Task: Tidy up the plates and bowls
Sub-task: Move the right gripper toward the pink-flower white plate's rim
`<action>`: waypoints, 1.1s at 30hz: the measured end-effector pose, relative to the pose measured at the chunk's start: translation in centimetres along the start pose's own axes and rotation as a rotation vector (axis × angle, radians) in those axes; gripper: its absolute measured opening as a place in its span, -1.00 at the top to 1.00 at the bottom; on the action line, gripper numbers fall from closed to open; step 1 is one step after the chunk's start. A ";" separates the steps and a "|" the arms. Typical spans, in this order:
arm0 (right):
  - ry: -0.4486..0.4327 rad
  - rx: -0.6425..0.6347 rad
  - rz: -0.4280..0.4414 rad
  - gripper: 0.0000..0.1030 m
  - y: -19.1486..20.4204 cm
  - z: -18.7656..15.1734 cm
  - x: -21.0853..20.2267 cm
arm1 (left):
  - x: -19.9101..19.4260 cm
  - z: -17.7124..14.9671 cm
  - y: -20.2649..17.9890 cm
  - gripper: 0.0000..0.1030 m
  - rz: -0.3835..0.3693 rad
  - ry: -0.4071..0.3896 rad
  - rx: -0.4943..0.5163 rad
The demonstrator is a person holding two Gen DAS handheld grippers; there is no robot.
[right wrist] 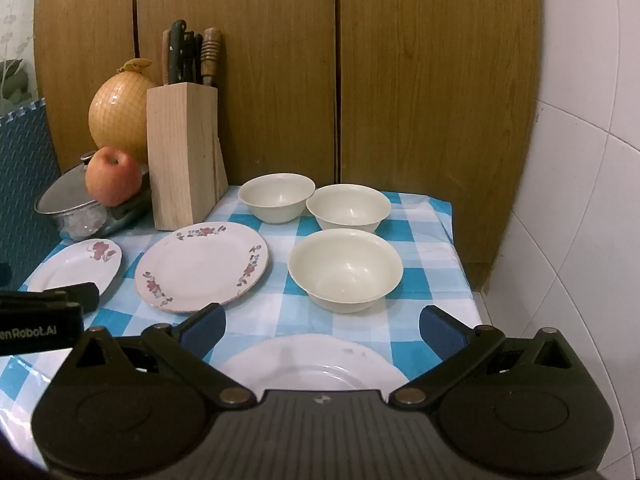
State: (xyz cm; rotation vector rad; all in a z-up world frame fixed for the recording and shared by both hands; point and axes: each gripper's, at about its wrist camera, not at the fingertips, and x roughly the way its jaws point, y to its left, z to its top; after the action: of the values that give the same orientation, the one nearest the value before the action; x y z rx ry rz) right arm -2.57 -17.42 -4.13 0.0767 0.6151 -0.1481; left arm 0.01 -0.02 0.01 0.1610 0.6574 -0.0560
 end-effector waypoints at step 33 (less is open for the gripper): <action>0.000 -0.003 0.002 -0.88 0.2 -0.3 0.0 | 0.4 -1.2 -0.4 -1.00 0.014 0.023 0.043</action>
State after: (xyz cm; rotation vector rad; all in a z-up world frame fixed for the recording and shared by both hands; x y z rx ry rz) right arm -2.68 -17.22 -4.40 0.0744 0.6149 -0.1454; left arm -0.46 -0.19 -1.21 0.2083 0.6780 -0.0549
